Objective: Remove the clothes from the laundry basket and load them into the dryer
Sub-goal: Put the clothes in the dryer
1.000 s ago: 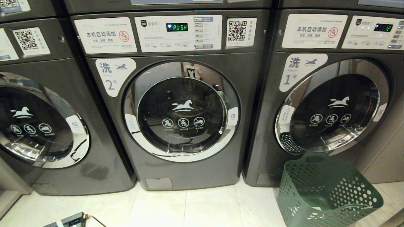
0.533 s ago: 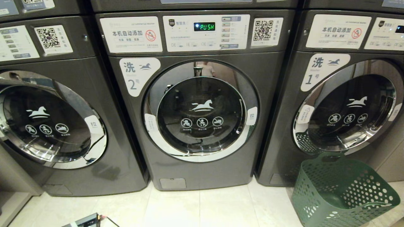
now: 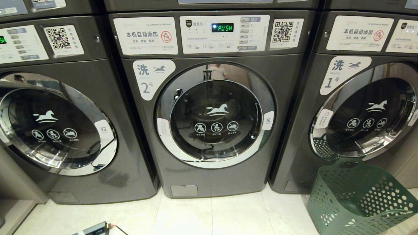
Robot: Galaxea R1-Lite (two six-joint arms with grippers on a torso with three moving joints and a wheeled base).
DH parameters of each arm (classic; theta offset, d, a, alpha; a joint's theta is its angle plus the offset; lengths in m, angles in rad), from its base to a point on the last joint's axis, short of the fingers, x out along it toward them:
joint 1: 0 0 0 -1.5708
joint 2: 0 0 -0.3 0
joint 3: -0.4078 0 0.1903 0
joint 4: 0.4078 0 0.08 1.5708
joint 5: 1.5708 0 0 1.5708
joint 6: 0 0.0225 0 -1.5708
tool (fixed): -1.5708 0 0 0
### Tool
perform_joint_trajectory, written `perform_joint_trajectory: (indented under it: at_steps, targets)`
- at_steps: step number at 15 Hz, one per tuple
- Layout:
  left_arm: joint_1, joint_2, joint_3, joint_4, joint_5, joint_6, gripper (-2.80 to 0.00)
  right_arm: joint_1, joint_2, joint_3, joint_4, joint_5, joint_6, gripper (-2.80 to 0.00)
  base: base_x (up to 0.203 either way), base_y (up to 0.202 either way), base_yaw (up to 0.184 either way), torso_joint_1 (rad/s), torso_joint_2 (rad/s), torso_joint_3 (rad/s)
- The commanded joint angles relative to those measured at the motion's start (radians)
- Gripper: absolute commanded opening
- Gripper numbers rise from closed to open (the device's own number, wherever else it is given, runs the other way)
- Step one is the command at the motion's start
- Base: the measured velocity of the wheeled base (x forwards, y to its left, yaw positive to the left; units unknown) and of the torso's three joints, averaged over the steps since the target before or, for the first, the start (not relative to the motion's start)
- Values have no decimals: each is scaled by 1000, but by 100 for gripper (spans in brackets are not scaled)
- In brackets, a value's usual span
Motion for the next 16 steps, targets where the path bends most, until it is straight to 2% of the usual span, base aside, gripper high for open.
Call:
perform_joint_trajectory:
  at_steps: [1, 3, 16]
  targets:
    - [0, -1, 0, 0, 1, -1, -280, 1, 0, 0, 3, -2, 0, -280, 0, 0, 0, 0, 0, 0]
    - [0, -1, 0, 0, 1, -1, -280, 1, 0, 0, 3, 0, 2, -280, 103, 0, 0, 3, 8, 7]
    - [0, -1, 0, 0, 1, -1, -280, 0, 0, 0, 3, 0, 2, -280, 196, 0, -1, 3, 3, 3]
